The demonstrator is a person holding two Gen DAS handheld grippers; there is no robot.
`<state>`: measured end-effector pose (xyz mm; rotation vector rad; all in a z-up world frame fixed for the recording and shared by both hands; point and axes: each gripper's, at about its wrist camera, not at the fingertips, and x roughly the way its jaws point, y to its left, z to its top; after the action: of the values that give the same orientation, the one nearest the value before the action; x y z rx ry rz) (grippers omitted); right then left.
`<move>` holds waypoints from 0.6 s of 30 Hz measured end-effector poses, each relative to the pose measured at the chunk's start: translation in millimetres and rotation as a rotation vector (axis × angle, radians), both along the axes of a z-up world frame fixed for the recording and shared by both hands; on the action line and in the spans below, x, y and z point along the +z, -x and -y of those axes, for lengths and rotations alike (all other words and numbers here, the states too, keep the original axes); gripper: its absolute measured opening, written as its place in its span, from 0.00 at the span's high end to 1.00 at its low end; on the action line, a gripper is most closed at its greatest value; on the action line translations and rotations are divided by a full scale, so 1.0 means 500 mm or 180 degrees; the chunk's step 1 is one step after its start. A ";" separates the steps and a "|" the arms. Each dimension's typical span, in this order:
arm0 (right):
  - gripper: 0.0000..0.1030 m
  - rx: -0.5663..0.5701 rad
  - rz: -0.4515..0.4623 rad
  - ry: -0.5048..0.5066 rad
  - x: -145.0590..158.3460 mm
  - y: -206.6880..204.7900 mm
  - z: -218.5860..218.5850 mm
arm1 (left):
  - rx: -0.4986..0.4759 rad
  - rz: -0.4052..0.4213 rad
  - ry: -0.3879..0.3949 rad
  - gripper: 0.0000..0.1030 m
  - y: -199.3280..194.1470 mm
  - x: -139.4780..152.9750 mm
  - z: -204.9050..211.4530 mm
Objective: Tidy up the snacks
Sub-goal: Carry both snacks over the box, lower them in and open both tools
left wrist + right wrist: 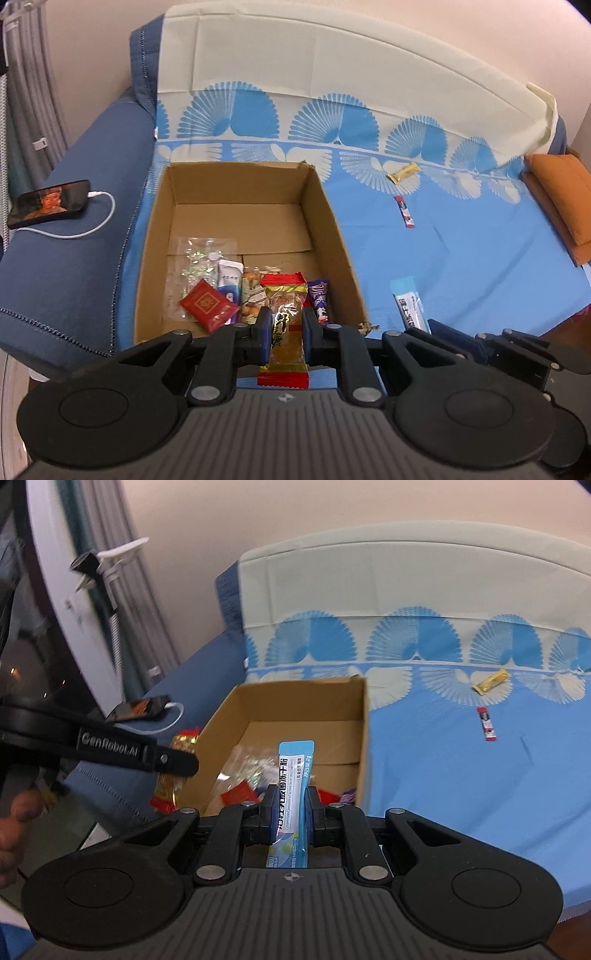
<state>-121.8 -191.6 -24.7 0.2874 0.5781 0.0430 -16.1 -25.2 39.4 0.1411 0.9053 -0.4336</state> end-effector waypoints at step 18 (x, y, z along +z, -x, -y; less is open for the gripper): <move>0.84 0.0136 -0.0149 0.0192 -0.005 -0.040 -0.033 | 0.0127 -0.0021 0.0034 0.82 -0.055 -0.015 -0.028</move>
<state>-102.0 -174.9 -27.0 0.2180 0.6310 0.0600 11.5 -10.9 31.8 0.1118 0.9107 -0.4019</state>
